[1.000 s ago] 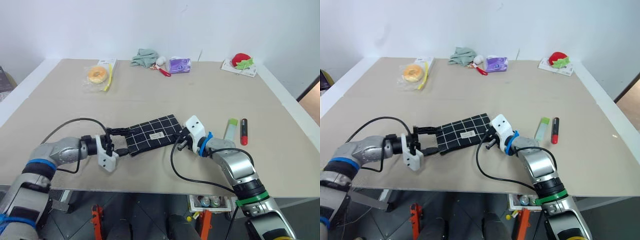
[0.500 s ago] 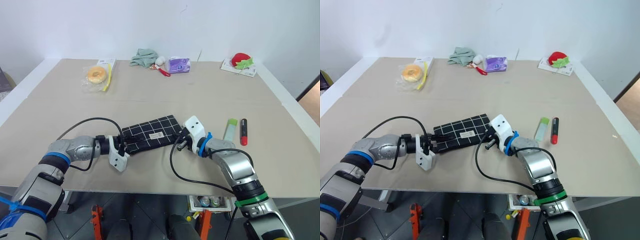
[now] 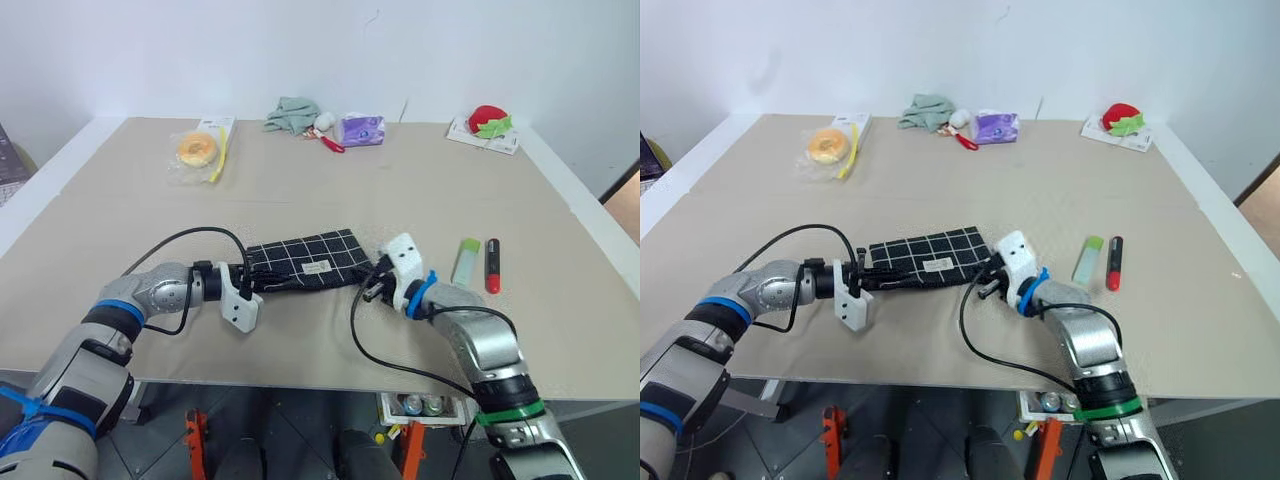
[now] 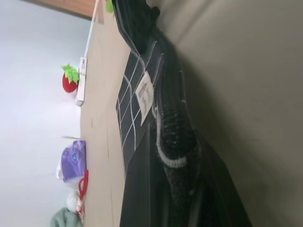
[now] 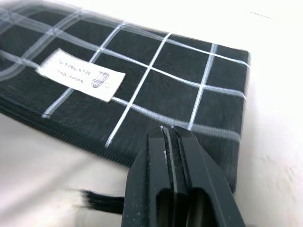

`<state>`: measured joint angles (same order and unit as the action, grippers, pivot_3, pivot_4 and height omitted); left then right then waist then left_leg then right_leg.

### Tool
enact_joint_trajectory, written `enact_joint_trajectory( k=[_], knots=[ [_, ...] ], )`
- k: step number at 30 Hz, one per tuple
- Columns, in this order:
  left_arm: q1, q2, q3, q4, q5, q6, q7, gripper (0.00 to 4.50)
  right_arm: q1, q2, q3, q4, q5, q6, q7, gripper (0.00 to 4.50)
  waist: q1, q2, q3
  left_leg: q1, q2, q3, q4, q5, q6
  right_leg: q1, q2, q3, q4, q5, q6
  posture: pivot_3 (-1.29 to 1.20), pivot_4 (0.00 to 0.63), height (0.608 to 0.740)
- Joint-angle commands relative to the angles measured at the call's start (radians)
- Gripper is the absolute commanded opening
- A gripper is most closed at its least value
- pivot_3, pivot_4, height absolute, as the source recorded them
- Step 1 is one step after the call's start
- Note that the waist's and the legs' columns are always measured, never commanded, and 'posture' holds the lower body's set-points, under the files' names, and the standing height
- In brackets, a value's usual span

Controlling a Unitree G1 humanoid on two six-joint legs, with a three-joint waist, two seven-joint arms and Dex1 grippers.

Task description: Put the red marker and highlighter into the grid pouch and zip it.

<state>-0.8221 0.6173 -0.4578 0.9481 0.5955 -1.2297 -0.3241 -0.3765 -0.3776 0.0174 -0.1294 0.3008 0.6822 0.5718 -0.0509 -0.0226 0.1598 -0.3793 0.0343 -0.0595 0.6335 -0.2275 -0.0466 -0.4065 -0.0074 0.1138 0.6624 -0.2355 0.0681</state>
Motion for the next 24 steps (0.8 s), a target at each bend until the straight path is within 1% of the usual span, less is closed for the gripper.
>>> enact_joint_trajectory(
  k=[1,3,4,7,8,12,17,23,24],
  knots=[
    [0.042,-0.011,-0.019,-0.008,-0.049,0.055,-0.084,0.0,0.008,-0.022,-0.147,-0.132,0.135,0.102,-0.005,1.3,0.002,0.0,0.0,-0.001,0.0,0.0,0.0,0.0,0.0,0.0,0.0,0.0,0.0,0.0,0.0,0.0,0.15,0.734],
    [0.057,-0.016,-0.013,-0.028,-0.083,0.079,-0.12,0.0,0.012,-0.035,-0.171,-0.148,0.163,0.16,-0.02,2.31,0.002,0.0,0.0,-0.001,0.0,0.0,0.0,0.0,0.0,-0.001,0.0,0.0,0.0,0.0,0.0,0.0,0.15,0.734],
    [0.064,-0.016,-0.011,-0.04,-0.096,0.086,-0.133,0.0,0.015,-0.043,-0.173,-0.153,0.167,0.184,-0.028,2.91,0.001,0.0,0.0,0.0,0.0,0.0,0.0,0.0,0.0,0.0,0.0,0.0,0.0,0.0,0.0,0.0,0.15,0.734],
    [0.08,-0.017,-0.007,-0.076,-0.117,0.104,-0.161,0.0,0.027,-0.062,-0.159,-0.166,0.182,0.225,-0.028,4.38,0.001,0.0,0.0,0.0,0.0,0.0,-0.001,0.0,0.0,-0.001,0.0,0.0,0.0,-0.002,-0.003,0.0,0.15,0.734],
    [0.083,-0.019,-0.005,-0.083,-0.122,0.11,-0.17,0.0,0.028,-0.063,-0.148,-0.167,0.18,0.228,-0.031,4.46,0.001,0.0,0.0,0.0,0.0,0.0,-0.001,0.0,0.0,-0.001,0.0,0.0,0.0,-0.002,-0.003,0.0,0.15,0.734],
    [0.09,-0.023,0.001,-0.104,-0.135,0.127,-0.19,0.0,0.022,-0.055,-0.12,-0.153,0.167,0.255,-0.063,4.46,0.002,0.001,0.0,-0.001,-0.001,-0.001,-0.002,0.0,0.0,-0.001,0.0,0.001,0.0,-0.003,-0.001,0.0,0.15,0.734],
    [0.094,-0.028,0.009,-0.12,-0.138,0.14,-0.198,0.0,-0.004,-0.037,-0.101,-0.085,0.148,0.305,-0.125,4.46,0.002,0.001,0.001,-0.005,-0.003,-0.004,-0.002,0.0,0.0,-0.002,0.0,0.001,-0.002,-0.004,0.0,0.0,0.15,0.734],
    [0.101,-0.034,0.017,-0.131,-0.144,0.155,-0.208,0.0,-0.036,-0.025,-0.037,-0.042,0.099,0.279,-0.149,4.46,0.002,0.002,0.001,-0.006,-0.004,-0.006,-0.002,0.0,0.0,-0.002,0.0,0.001,-0.003,-0.004,0.0,0.0,0.15,0.734],
    [0.101,-0.035,0.017,-0.131,-0.143,0.156,-0.207,0.0,-0.041,-0.024,-0.023,-0.038,0.091,0.276,-0.149,4.22,0.002,0.002,0.001,-0.006,-0.004,-0.006,-0.002,0.0,0.0,-0.002,0.0,0.001,-0.003,-0.004,0.0,0.0,0.15,0.734]
  ],
)
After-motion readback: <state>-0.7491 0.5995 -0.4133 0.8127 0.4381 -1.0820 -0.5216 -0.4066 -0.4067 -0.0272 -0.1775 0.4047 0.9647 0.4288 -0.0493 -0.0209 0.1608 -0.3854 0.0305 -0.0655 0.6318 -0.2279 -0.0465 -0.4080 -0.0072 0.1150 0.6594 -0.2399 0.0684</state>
